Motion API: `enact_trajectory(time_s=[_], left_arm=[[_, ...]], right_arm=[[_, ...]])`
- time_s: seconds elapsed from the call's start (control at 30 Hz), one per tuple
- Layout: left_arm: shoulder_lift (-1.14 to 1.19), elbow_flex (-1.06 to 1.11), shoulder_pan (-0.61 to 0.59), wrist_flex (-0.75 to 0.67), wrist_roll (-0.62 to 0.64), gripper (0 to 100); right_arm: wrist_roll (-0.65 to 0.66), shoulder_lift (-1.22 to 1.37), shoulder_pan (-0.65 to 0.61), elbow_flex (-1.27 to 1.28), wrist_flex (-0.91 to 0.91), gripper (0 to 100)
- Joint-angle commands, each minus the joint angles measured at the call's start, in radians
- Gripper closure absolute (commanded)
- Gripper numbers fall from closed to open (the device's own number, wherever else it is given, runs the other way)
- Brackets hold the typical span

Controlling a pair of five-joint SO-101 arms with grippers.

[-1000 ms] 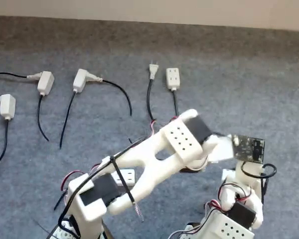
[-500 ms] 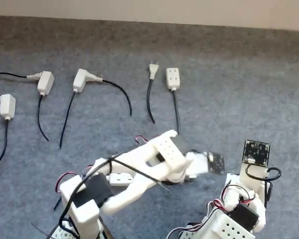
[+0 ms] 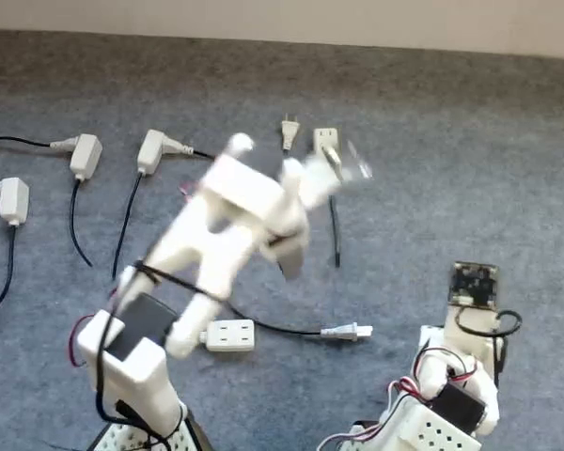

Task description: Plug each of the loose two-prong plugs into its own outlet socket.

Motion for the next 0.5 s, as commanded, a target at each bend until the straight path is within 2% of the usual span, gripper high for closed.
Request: enact_trajectory(time_s=[0.0, 0.1, 0.17, 0.23, 0.33, 0.47], left_arm=[[-0.036, -0.341, -0.237, 0.137, 0.120, 70], [-0.036, -0.374, -0.426, 0.161, 0.249, 70], [-0.036, -0.328, -0.536, 0.170, 0.334, 70], [-0.036, -0.234, -0.611, 0.166, 0.358, 69], [-0.038, -0.079, -0.673, 0.130, 0.359, 69], [-0.073, 0.162, -0.702, -0.006, 0.361, 69]], right_arm=[[0.012, -0.002, -0.062, -0.064, 0.007, 73.5], [0.020, 0.035, -0.101, -0.133, 0.021, 73.5], [0.034, 0.122, -0.134, -0.226, 0.028, 73.5], [0.035, 0.263, -0.168, -0.367, 0.056, 73.5], [-0.008, 0.558, -0.265, -0.641, 0.145, 73.5], [-0.087, 0.949, -0.515, -0.912, 0.245, 73.5]])
